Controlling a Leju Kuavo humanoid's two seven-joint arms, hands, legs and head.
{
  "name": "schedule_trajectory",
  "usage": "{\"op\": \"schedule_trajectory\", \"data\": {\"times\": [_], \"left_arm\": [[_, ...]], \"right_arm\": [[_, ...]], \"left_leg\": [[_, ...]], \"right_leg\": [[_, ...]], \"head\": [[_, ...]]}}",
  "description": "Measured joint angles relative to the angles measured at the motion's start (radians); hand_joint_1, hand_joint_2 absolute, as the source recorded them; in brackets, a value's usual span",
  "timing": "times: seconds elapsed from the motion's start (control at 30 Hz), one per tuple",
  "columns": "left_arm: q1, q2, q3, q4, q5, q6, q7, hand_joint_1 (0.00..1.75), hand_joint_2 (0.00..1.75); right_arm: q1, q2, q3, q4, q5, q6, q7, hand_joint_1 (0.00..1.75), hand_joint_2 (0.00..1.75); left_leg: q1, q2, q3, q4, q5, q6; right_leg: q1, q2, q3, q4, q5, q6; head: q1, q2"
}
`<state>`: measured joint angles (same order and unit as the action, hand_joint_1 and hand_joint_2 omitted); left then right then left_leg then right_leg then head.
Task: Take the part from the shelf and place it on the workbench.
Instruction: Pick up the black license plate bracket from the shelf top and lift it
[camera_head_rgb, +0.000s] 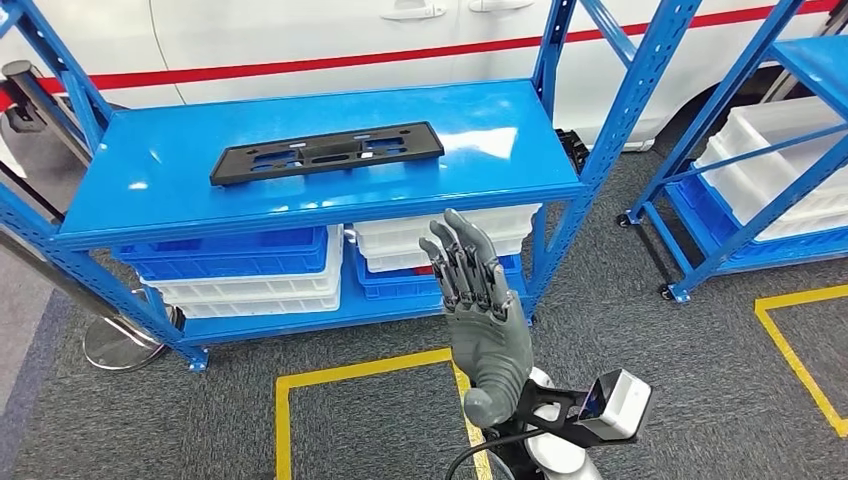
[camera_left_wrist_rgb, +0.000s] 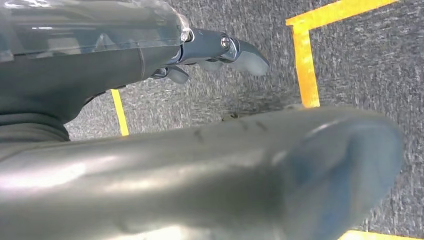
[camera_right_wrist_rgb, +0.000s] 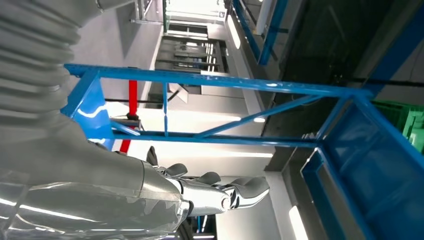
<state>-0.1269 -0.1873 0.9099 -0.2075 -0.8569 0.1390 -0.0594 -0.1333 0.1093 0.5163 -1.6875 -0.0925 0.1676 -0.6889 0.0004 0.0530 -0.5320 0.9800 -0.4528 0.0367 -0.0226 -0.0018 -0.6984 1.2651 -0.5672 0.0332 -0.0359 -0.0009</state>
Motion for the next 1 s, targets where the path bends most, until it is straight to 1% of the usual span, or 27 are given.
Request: {"op": "schedule_trajectory", "data": {"times": [0.03, 0.07, 0.1, 0.13, 0.17, 0.2, 0.23, 0.27, 0.3, 0.33, 0.37, 0.4, 0.43, 0.47, 0.5, 0.53, 0.57, 0.6, 0.63, 0.67, 0.7, 0.73, 0.8, 0.87, 0.9, 0.93, 1.0], "left_arm": [[0.001, 0.0, 0.0, 0.0, 0.0, 0.0, 0.0, 0.0, 0.0], [0.001, 0.0, 0.0, 0.0, -0.001, 0.001, 0.001, 0.0, 0.0], [0.001, -0.001, 0.001, 0.0, -0.002, 0.001, 0.001, 0.0, 0.0], [0.001, -0.002, 0.001, 0.0, -0.003, 0.001, 0.002, 0.0, 0.0], [0.0, -0.002, 0.001, 0.0, -0.004, 0.002, 0.003, 0.0, 0.0], [0.0, -0.003, 0.001, 0.0, -0.006, 0.002, 0.004, 0.0, 0.0], [0.0, -0.004, 0.001, 0.0, -0.008, 0.002, 0.005, 0.0, 0.0], [-0.001, -0.004, 0.001, 0.0, -0.01, 0.002, 0.006, 0.0, 0.0], [-0.001, -0.004, 0.001, 0.0, -0.012, 0.002, 0.006, 0.0, 0.0], [-0.002, -0.004, 0.001, 0.0, -0.013, 0.002, 0.006, 0.0, 0.0], [-0.003, -0.005, 0.001, 0.0, -0.014, 0.002, 0.006, 0.0, 0.0], [-0.003, -0.005, 0.001, 0.0, -0.016, 0.002, 0.007, 0.0, 0.0], [-0.003, -0.005, 0.001, 0.0, -0.017, 0.002, 0.008, 0.0, 0.0], [-0.003, -0.005, 0.001, 0.0, -0.018, 0.002, 0.009, 0.0, 0.0], [-0.001, -0.005, 0.001, 0.0, -0.019, 0.002, 0.011, 0.0, 0.0], [0.0, -0.005, 0.001, 0.0, -0.02, 0.002, 0.011, 0.0, 0.0], [0.001, -0.004, 0.001, 0.0, -0.02, 0.002, 0.012, 0.0, 0.0], [0.001, -0.004, 0.001, 0.0, -0.021, 0.002, 0.012, 0.0, 0.0], [0.001, -0.004, 0.001, 0.0, -0.021, 0.002, 0.012, 0.0, 0.0], [0.001, -0.004, 0.001, 0.0, -0.022, 0.002, 0.012, 0.0, 0.0], [-0.001, -0.004, 0.001, 0.0, -0.022, 0.002, 0.012, 0.0, 0.0], [-0.001, -0.004, 0.0, 0.001, -0.023, 0.002, 0.012, 0.0, 0.0], [-0.002, -0.004, 0.0, 0.001, -0.024, 0.003, 0.011, 0.0, 0.0], [0.0, -0.004, 0.0, 0.001, -0.026, 0.004, 0.011, 0.0, 0.0], [0.0, -0.004, 0.0, 0.001, -0.027, 0.005, 0.011, 0.0, 0.0], [-0.001, -0.005, 0.0, 0.001, -0.027, 0.006, 0.011, 0.0, 0.0], [-0.001, -0.005, 0.0, 0.001, -0.027, 0.009, 0.011, 0.0, 0.0]], "right_arm": [[0.0, -0.001, 0.001, 0.001, -0.001, 0.001, 0.001, 0.0, 0.0], [-0.002, -0.003, 0.002, 0.002, -0.002, 0.002, 0.002, 0.0, 0.0], [-0.004, -0.004, 0.003, 0.003, -0.003, 0.004, 0.002, 0.0, 0.0], [-0.006, -0.004, 0.004, 0.003, -0.004, 0.005, 0.003, 0.0, 0.0], [-0.009, -0.004, 0.005, 0.004, -0.004, 0.005, 0.004, 0.0, 0.0], [-0.011, -0.004, 0.006, 0.004, -0.004, 0.005, 0.005, 0.0, 0.0], [-0.012, -0.004, 0.007, 0.004, -0.004, 0.004, 0.006, 0.0, 0.0], [-0.013, -0.004, 0.007, 0.004, -0.003, 0.003, 0.009, 0.0, 0.0], [-0.013, -0.004, 0.008, 0.004, -0.002, 0.0, 0.011, 0.0, 0.0], [-0.014, -0.004, 0.009, 0.004, -0.001, -0.002, 0.014, 0.0, 0.0], [-0.016, -0.004, 0.01, 0.004, 0.001, -0.003, 0.016, 0.0, 0.0], [-0.018, -0.003, 0.013, 0.004, 0.003, -0.004, 0.018, 0.0, 0.0], [-0.02, -0.002, 0.016, 0.004, 0.005, -0.005, 0.019, 0.0, 0.0], [-0.021, -0.002, 0.019, 0.004, 0.007, -0.005, 0.019, 0.0, 0.0], [-0.022, -0.001, 0.021, 0.004, 0.008, -0.005, 0.02, 0.0, 0.0], [-0.021, -0.001, 0.023, 0.004, 0.008, -0.006, 0.02, 0.0, 0.0], [-0.021, -0.001, 0.024, 0.004, 0.008, -0.007, 0.02, 0.0, 0.0], [-0.022, -0.001, 0.025, 0.004, 0.008, -0.008, 0.021, 0.0, 0.0], [-0.022, -0.001, 0.027, 0.004, 0.008, -0.009, 0.021, 0.0, 0.0], [-0.022, -0.001, 0.028, 0.003, 0.009, -0.01, 0.021, 0.0, 0.0], [-0.023, -0.001, 0.03, 0.003, 0.009, -0.012, 0.023, 0.0, 0.0], [-0.024, -0.001, 0.031, 0.003, 0.009, -0.015, 0.024, 0.0, 0.0], [-0.025, -0.001, 0.033, 0.001, 0.01, -0.021, 0.031, 0.0, 0.0], [-0.026, -0.001, 0.033, -0.004, 0.01, -0.026, 0.036, 0.0, 0.0], [-0.027, -0.001, 0.034, -0.006, 0.009, -0.027, 0.037, 0.0, 0.0], [-0.027, -0.001, 0.034, -0.007, 0.009, -0.028, 0.037, 0.0, 0.0], [-0.026, -0.002, 0.035, -0.008, 0.007, -0.029, 0.037, 0.0, 0.0]], "left_leg": [[-0.001, 0.0, 0.0, 0.001, -0.001, 0.0], [0.0, 0.0, 0.0, 0.004, -0.002, -0.001], [0.0, -0.001, 0.0, 0.007, -0.005, -0.004], [0.0, -0.001, 0.0, 0.012, -0.008, -0.007], [-0.002, -0.001, -0.001, 0.018, -0.013, -0.012], [-0.004, 0.0, -0.003, 0.022, -0.017, -0.018], [-0.006, 0.001, -0.005, 0.025, -0.02, -0.024], [-0.008, 0.004, -0.006, 0.026, -0.022, -0.03], [-0.007, 0.007, -0.005, 0.026, -0.024, -0.036], [-0.004, 0.002, -0.006, 0.031, -0.029, -0.042], [-0.002, -0.007, -0.013, 0.051, -0.043, -0.047], [0.001, -0.02, -0.031, 0.091, -0.067, -0.053], [0.003, -0.033, -0.06, 0.15, -0.096, -0.057], [0.005, -0.04, -0.097, 0.222, -0.126, -0.059], [0.006, -0.042, -0.131, 0.283, -0.145, -0.061], [0.006, -0.043, -0.153, 0.317, -0.145, -0.062], [0.008, -0.043, -0.158, 0.314, -0.126, -0.062], [0.009, -0.043, -0.143, 0.271, -0.09, -0.061], [0.011, -0.044, -0.115, 0.202, -0.047, -0.059], [0.011, -0.046, -0.086, 0.136, -0.019, -0.057], [0.01, -0.049, -0.063, 0.084, -0.004, -0.051], [0.008, -0.051, -0.05, 0.054, -0.003, -0.045], [0.005, -0.052, -0.042, 0.041, -0.013, -0.029], [0.005, -0.051, -0.026, 0.034, -0.018, -0.013], [0.005, -0.051, -0.015, 0.032, -0.022, -0.005], [0.003, -0.05, -0.006, 0.031, -0.027, 0.0], [-0.001, -0.049, 0.008, 0.031, -0.041, 0.007]], "right_leg": [[0.0, 0.0, -0.013, 0.025, 0.002, 0.0], [0.0, -0.001, -0.011, 0.017, 0.02, 0.0], [0.0, -0.003, 0.013, -0.034, 0.055, -0.002], [0.0, -0.009, 0.045, -0.103, 0.089, -0.006], [0.002, -0.016, 0.074, -0.167, 0.111, -0.01], [0.005, -0.021, 0.095, -0.214, 0.124, -0.015], [0.008, -0.023, 0.102, -0.233, 0.123, -0.021], [0.01, -0.019, 0.101, -0.236, 0.121, -0.026], [0.009, -0.014, 0.101, -0.237, 0.122, -0.032], [0.009, -0.01, 0.102, -0.239, 0.123, -0.037], [0.007, -0.007, 0.104, -0.242, 0.123, -0.042], [0.005, -0.004, 0.106, -0.245, 0.124, -0.048], [0.005, -0.002, 0.106, -0.245, 0.122, -0.051], [0.006, 0.001, 0.107, -0.245, 0.121, -0.055], [0.006, 0.005, 0.107, -0.244, 0.119, -0.056], [0.007, 0.009, 0.109, -0.243, 0.116, -0.056], [0.007, 0.014, 0.112, -0.243, 0.113, -0.055], [0.007, 0.018, 0.117, -0.242, 0.108, -0.053], [0.007, 0.021, 0.122, -0.242, 0.104, -0.049], [0.008, 0.024, 0.128, -0.241, 0.099, -0.045], [0.009, 0.027, 0.13, -0.241, 0.095, -0.039], [0.01, 0.028, 0.132, -0.241, 0.093, -0.033], [0.009, 0.03, 0.135, -0.237, 0.094, -0.02], [0.007, 0.022, 0.13, -0.209, 0.088, -0.01], [0.007, 0.017, 0.111, -0.173, 0.075, -0.007], [0.007, 0.012, 0.079, -0.119, 0.057, -0.005], [0.009, 0.009, -0.01, 0.005, 0.018, -0.005]], "head": [[0.0, 0.0], [0.0, 0.0], [0.0, 0.0], [0.0, 0.0], [0.0, 0.0], [0.0, 0.0], [-0.001, 0.0], [-0.002, 0.0], [-0.002, 0.0], [-0.002, 0.0], [-0.002, 0.0], [-0.002, 0.0], [-0.002, 0.0], [-0.002, 0.0], [-0.002, 0.0], [-0.002, 0.0], [-0.002, 0.0], [-0.002, 0.0], [-0.002, 0.0], [-0.002, 0.0], [-0.002, 0.0], [-0.002, 0.0], [-0.001, 0.0], [0.0, 0.0], [0.0, 0.0], [0.001, 0.0], [0.001, 0.0]]}}
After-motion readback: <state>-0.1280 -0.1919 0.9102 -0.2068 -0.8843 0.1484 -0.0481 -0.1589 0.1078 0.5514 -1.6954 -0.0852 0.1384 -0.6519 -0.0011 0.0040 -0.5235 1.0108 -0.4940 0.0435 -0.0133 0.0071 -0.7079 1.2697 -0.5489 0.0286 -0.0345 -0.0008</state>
